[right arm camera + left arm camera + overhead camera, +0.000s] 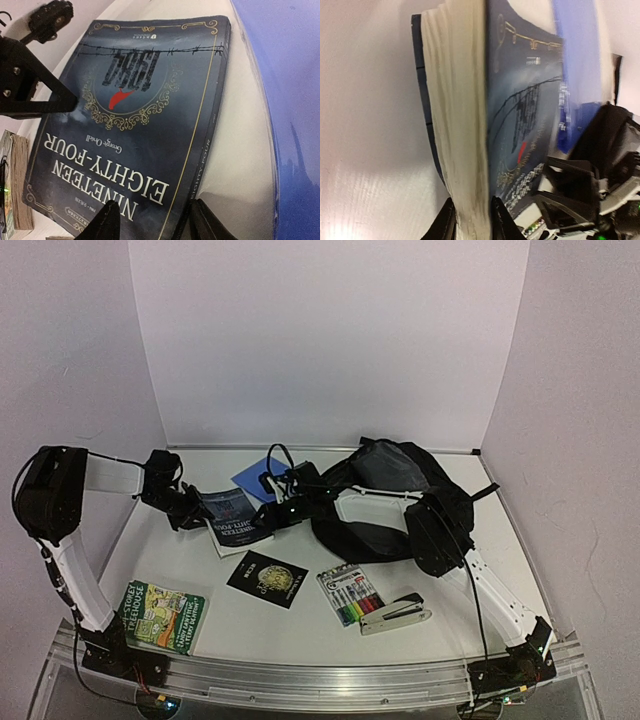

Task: Pack the student bag
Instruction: Pick up the book from the center of the board.

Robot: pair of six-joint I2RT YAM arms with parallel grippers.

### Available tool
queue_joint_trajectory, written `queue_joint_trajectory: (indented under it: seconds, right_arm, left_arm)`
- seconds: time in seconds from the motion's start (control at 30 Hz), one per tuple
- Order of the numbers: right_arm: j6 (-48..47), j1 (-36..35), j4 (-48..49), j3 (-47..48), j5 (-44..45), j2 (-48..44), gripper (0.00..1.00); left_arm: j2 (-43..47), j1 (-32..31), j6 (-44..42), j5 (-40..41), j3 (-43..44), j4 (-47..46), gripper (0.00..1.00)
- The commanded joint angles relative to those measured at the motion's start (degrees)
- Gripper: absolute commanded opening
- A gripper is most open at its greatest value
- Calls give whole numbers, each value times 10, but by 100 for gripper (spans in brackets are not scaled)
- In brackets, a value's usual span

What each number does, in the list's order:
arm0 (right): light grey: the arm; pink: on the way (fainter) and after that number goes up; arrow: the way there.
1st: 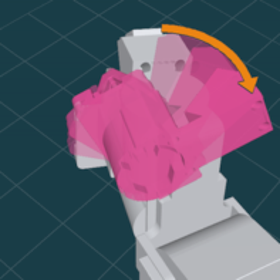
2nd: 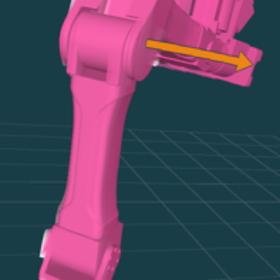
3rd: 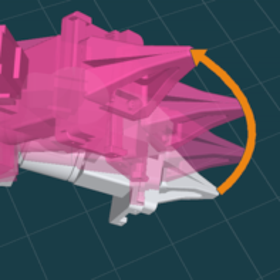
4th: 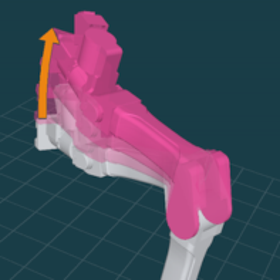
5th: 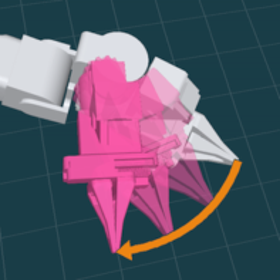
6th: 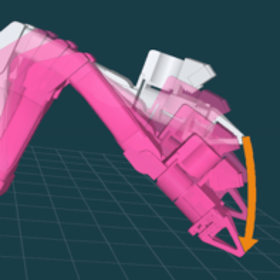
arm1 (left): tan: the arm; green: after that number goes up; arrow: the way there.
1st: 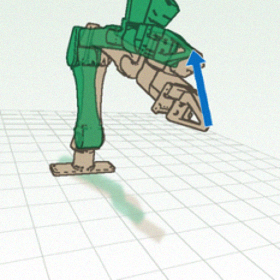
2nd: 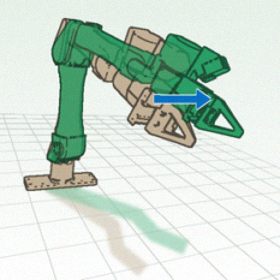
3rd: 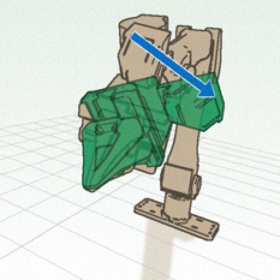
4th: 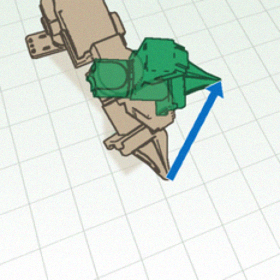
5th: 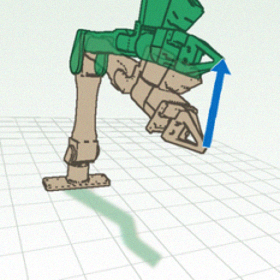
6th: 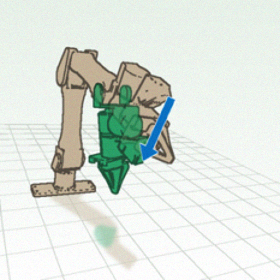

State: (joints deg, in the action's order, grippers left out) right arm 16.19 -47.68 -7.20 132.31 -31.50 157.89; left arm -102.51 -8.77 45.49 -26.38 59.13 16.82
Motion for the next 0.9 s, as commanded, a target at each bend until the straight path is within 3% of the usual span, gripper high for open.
queue_joint_trajectory:
  seconds: [0.0, 0.07, 0.2, 0.27, 0.6, 0.63, 0.77, 0.87]
  right_arm:
    - [8, -21, -49, -15, -45, -21, 46]
    - [7, -21, -48, -14, -46, -24, 46]
    - [5, -21, -49, -16, -46, -29, 46]
    - [4, -21, -49, -18, -46, -31, 46]
    - [-5, -21, -49, -37, -47, -67, 49]
    - [-6, -21, -50, -37, -46, -73, 51]
    - [-7, -14, -52, -33, -40, -107, 79]
    - [16, 6, -52, -29, -47, -141, 95]
  left_arm:
    - [44, -7, 1, -75, -11, -93, 20]
    - [38, -8, 6, -86, -21, -109, 24]
    - [12, -8, 12, -94, -24, -121, 41]
    - [-7, -8, 14, -100, -21, -126, 42]
    - [28, -8, 6, -91, -24, -112, 5]
    - [36, -8, 3, -89, -24, -106, 1]
    - [77, -7, 1, -76, -20, -76, 0]
    - [107, -7, -5, -65, -3, -49, 0]
